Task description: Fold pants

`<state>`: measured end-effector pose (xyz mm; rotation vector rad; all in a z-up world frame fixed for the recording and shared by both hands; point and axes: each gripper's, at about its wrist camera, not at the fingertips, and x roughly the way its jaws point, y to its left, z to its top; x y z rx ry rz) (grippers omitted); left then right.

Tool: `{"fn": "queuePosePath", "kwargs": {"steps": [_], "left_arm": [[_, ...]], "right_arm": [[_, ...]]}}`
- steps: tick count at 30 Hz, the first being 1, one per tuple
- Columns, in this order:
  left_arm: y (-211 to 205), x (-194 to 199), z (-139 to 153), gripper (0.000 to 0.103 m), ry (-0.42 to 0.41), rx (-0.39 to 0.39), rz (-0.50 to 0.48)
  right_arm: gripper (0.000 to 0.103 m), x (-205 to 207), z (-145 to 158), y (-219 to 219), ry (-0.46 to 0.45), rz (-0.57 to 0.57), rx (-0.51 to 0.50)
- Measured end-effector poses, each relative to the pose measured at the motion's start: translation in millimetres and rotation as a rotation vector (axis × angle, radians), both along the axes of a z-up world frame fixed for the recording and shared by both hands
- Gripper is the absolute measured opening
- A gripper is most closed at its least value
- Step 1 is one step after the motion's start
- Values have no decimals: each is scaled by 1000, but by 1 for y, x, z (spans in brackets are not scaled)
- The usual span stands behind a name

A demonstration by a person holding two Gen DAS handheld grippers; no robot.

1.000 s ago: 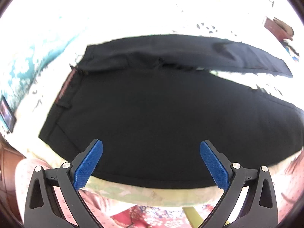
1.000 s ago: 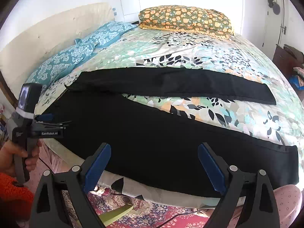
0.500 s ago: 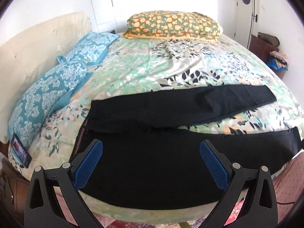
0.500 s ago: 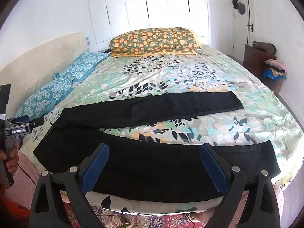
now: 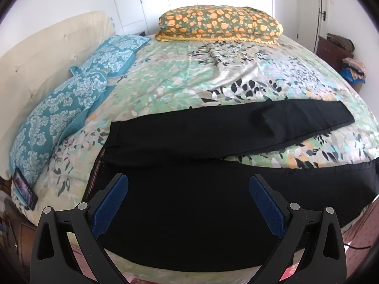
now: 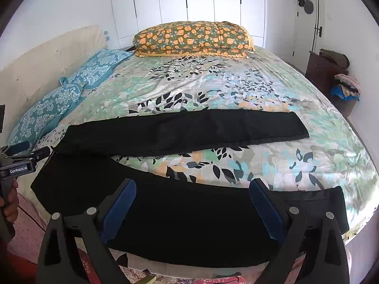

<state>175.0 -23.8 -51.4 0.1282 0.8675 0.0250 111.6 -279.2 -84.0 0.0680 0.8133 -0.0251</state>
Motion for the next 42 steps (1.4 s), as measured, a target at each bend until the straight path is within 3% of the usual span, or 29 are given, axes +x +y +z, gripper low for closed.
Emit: {"fn": "queuePosePath", "kwargs": {"steps": [4, 7, 11, 15, 18, 21, 22, 23, 24, 26, 30, 36, 37, 40, 42], "left_arm": [[-4, 4, -6, 102, 13, 0, -12], [-3, 15, -21, 102, 43, 8, -10], [6, 45, -69, 102, 132, 37, 15], [20, 79, -106, 102, 155, 85, 66], [29, 99, -126, 102, 128, 97, 103], [41, 114, -161, 103, 170, 120, 158], [46, 113, -172, 103, 172, 89, 160], [54, 106, -175, 103, 106, 15, 167], [62, 102, -176, 103, 89, -47, 175], [69, 104, -179, 103, 102, -98, 177], [63, 101, -180, 103, 79, -62, 178], [62, 100, -183, 103, 65, -43, 180], [61, 100, -183, 103, 65, -41, 180], [61, 102, -184, 103, 66, -36, 181], [60, 103, -184, 103, 66, -33, 182]], "right_arm": [[96, 15, -3, 2, 4, 23, -50], [96, 30, -19, -4, 59, 46, -48], [96, 49, -59, -40, 168, 52, 88], [96, 77, -82, -115, 215, -30, 168], [96, 110, -88, -191, 238, -125, 216], [96, 149, -92, -266, 248, -224, 245], [96, 163, -94, -289, 252, -254, 257], [96, 177, -98, -309, 260, -288, 260], [96, 191, -101, -328, 268, -318, 265], [96, 220, -111, -358, 293, -354, 283], [96, 272, -130, -380, 319, -365, 249], [95, 318, -167, -367, 398, -309, 120], [90, 320, -171, -364, 404, -291, 128], [15, 310, -155, -356, 331, -292, 113], [9, 294, -129, -339, 247, -233, 144]]}}
